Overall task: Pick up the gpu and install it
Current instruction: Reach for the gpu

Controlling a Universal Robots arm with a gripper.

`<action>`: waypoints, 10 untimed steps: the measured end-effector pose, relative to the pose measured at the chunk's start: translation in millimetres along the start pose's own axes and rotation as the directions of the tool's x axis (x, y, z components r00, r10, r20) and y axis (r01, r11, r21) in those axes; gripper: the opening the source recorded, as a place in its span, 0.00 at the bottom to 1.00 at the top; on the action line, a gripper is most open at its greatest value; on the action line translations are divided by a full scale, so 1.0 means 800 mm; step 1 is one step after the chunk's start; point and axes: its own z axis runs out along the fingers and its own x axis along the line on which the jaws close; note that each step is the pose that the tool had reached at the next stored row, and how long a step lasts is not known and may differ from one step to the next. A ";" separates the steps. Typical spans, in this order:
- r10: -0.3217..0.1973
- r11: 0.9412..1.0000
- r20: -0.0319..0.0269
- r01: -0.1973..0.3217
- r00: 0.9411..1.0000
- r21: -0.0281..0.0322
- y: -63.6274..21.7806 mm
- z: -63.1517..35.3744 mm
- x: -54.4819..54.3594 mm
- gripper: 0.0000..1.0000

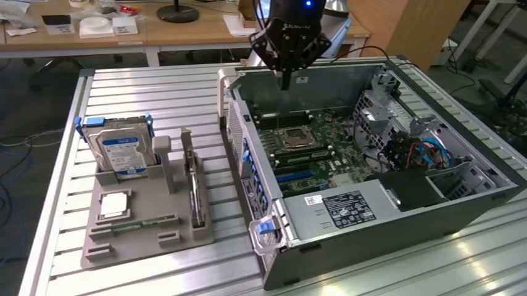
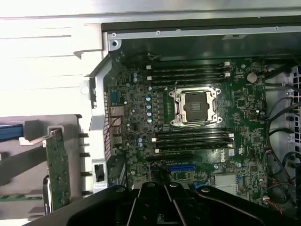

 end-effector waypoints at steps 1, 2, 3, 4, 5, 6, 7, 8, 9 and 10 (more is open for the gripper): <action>0.000 1.000 0.000 0.000 1.000 0.000 0.000 0.000 0.001 0.11; 0.000 1.000 0.000 0.000 1.000 0.000 0.000 0.000 0.002 0.11; 0.000 1.000 0.000 0.000 1.000 0.000 0.000 0.000 0.004 0.11; 0.000 1.000 0.000 0.000 1.000 0.000 0.000 0.000 0.005 0.11; 0.000 1.000 0.000 0.000 1.000 0.000 0.000 0.000 0.007 0.11; 0.000 1.000 0.000 0.000 1.000 0.000 -0.001 0.000 0.008 0.11; 0.000 1.000 0.000 0.000 1.000 0.000 -0.001 0.000 0.010 0.11; 0.000 1.000 0.000 0.000 1.000 0.000 -0.001 0.000 0.011 0.11; 0.000 1.000 0.000 0.000 1.000 0.000 -0.001 0.000 0.013 0.11; 0.000 1.000 0.000 0.000 1.000 0.000 -0.001 0.000 0.014 0.11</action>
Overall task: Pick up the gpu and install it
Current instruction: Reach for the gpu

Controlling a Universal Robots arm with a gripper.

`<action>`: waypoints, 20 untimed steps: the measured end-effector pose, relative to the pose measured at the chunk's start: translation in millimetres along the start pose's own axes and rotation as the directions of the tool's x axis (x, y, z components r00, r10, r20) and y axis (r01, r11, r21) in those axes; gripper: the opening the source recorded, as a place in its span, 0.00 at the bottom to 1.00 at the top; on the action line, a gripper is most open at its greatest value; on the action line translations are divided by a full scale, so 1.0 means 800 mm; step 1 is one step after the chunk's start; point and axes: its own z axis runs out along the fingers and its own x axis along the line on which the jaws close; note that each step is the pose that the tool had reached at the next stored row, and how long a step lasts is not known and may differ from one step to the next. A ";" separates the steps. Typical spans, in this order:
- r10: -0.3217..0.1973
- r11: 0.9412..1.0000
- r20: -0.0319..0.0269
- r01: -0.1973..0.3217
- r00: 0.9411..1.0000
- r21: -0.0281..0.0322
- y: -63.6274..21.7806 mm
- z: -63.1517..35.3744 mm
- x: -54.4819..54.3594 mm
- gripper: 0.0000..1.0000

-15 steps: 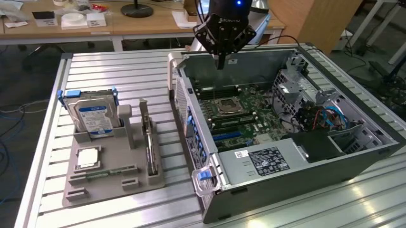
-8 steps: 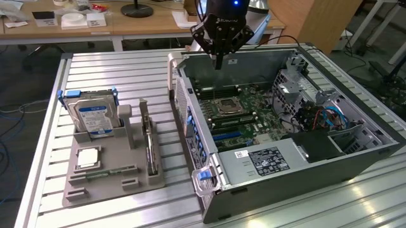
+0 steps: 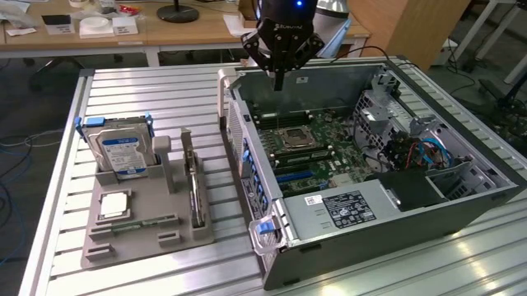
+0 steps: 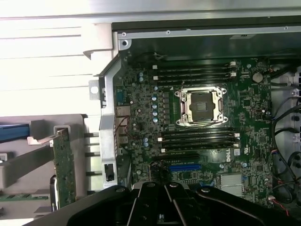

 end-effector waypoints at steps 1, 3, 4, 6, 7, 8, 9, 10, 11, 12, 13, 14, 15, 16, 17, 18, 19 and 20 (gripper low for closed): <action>0.000 1.000 0.000 0.000 1.000 0.000 0.000 0.000 0.001 0.11; 0.000 1.000 0.000 0.000 1.000 0.000 0.000 0.000 0.004 0.11; 0.000 1.000 0.000 0.000 1.000 0.000 0.000 0.000 0.005 0.11; 0.000 1.000 0.000 0.000 1.000 0.000 -0.001 0.000 0.008 0.11; 0.000 1.000 0.000 0.000 1.000 0.000 -0.001 0.000 0.009 0.11; 0.000 1.000 0.000 0.000 1.000 0.000 -0.001 0.000 0.010 0.11; 0.000 1.000 0.000 0.000 1.000 0.000 -0.001 0.000 0.012 0.11; 0.000 1.000 0.000 0.000 1.000 0.000 -0.001 0.000 0.013 0.11; 0.000 1.000 0.000 0.000 1.000 0.000 -0.001 0.000 0.014 0.11; 0.000 1.000 0.000 0.000 1.000 0.000 -0.001 0.000 0.015 0.11; 0.000 1.000 0.000 0.000 1.000 0.000 -0.001 0.000 0.016 0.11; 0.000 1.000 0.000 0.000 1.000 0.000 -0.001 0.000 0.017 0.11; 0.000 1.000 0.000 0.000 1.000 0.000 -0.001 0.000 0.018 0.11; 0.000 1.000 0.000 0.000 1.000 0.000 -0.001 0.000 0.019 0.11; 0.000 1.000 0.000 0.000 1.000 0.000 -0.001 0.000 0.020 0.11; 0.000 1.000 0.000 0.000 1.000 0.000 -0.002 0.000 0.021 0.11; 0.000 1.000 0.000 0.000 1.000 0.000 -0.002 0.000 0.023 0.11; 0.000 1.000 0.000 0.000 1.000 0.000 -0.002 0.000 0.024 0.11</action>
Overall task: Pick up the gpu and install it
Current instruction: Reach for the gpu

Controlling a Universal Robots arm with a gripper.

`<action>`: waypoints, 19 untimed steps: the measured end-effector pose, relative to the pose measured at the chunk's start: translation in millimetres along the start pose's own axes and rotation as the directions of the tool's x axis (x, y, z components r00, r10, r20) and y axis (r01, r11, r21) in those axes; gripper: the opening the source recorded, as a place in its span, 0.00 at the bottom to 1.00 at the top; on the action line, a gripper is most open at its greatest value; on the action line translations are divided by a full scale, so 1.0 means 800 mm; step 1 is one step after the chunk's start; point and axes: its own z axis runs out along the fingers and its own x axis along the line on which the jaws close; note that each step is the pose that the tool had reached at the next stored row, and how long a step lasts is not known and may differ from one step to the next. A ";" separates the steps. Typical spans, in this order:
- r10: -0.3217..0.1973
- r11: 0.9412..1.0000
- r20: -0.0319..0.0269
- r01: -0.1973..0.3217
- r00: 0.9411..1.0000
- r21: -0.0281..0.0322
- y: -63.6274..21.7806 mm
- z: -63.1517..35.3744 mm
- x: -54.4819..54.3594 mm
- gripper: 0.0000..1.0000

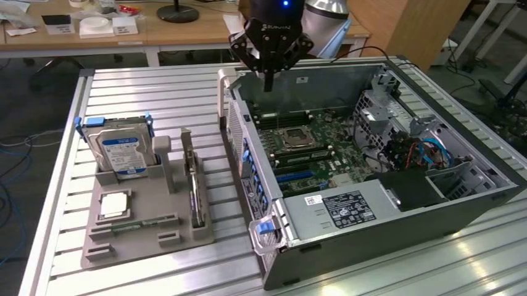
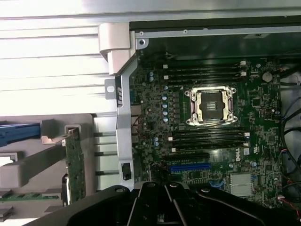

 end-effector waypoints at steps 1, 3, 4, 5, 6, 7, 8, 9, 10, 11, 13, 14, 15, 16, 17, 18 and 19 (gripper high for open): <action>0.000 1.000 0.000 0.000 1.000 0.000 0.000 0.000 0.001 0.11; 0.000 1.000 0.000 0.000 1.000 0.000 0.000 0.000 0.003 0.11; 0.000 1.000 0.000 0.000 1.000 0.000 0.000 0.000 0.004 0.11; 0.000 1.000 0.000 0.000 1.000 0.000 0.000 0.000 0.005 0.11; 0.000 1.000 0.000 0.000 1.000 0.000 0.000 0.000 0.006 0.11; 0.000 1.000 0.000 0.000 1.000 0.000 -0.001 0.000 0.007 0.11; 0.000 1.000 0.000 0.000 1.000 0.000 -0.001 0.000 0.008 0.11; 0.000 1.000 0.000 0.000 1.000 0.000 -0.001 0.000 0.009 0.11; 0.000 1.000 0.000 0.000 1.000 0.000 -0.001 0.000 0.010 0.11; 0.000 1.000 0.000 0.000 1.000 0.000 -0.001 0.000 0.011 0.11; 0.000 1.000 0.000 0.000 1.000 0.000 -0.001 0.000 0.013 0.11; 0.000 1.000 0.000 0.000 1.000 0.000 -0.001 0.000 0.014 0.11; 0.000 1.000 0.000 0.000 1.000 0.000 -0.001 0.000 0.015 0.11; 0.000 1.000 0.000 0.000 1.000 0.000 -0.001 0.000 0.016 0.11; 0.000 1.000 0.000 0.000 1.000 0.000 -0.001 0.000 0.017 0.11; 0.000 1.000 0.000 0.000 1.000 0.000 -0.001 0.000 0.017 0.11; 0.000 1.000 0.000 0.000 1.000 0.000 -0.001 0.000 0.018 0.11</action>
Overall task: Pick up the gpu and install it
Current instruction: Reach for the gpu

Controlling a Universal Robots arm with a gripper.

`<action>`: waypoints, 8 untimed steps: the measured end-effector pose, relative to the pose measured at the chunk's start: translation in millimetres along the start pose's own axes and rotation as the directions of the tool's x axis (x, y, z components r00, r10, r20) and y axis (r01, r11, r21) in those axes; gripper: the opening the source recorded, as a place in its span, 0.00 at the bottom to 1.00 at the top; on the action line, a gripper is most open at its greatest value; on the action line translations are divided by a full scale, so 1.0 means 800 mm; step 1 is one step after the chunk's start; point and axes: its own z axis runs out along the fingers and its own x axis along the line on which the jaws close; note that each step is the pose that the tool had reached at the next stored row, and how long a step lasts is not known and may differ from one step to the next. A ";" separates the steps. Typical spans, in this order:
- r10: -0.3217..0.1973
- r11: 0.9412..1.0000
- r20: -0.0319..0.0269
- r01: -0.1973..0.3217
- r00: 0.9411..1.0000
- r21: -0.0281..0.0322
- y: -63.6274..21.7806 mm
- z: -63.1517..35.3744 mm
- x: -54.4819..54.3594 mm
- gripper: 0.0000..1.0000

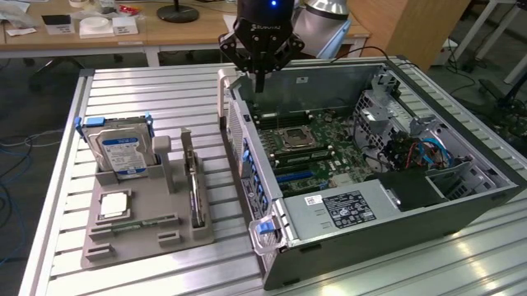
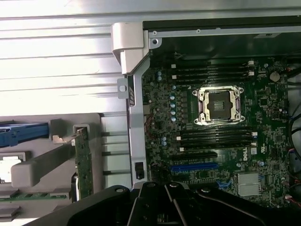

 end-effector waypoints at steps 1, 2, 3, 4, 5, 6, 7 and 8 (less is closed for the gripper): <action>0.000 1.000 0.000 0.000 1.000 0.000 0.000 0.000 0.001 0.11; 0.000 1.000 0.000 0.000 1.000 0.000 0.000 0.000 0.002 0.11; 0.000 1.000 0.000 0.000 1.000 0.000 0.000 0.000 0.003 0.11; 0.000 1.000 0.000 0.000 1.000 0.000 0.000 0.000 0.004 0.11; 0.000 1.000 0.000 0.000 1.000 0.000 0.000 0.000 0.005 0.11; 0.000 1.000 0.000 0.000 1.000 0.000 0.000 0.000 0.007 0.11; 0.000 1.000 0.000 0.000 1.000 0.000 -0.001 0.000 0.008 0.11; 0.000 1.000 0.000 0.000 1.000 0.000 -0.001 0.000 0.009 0.11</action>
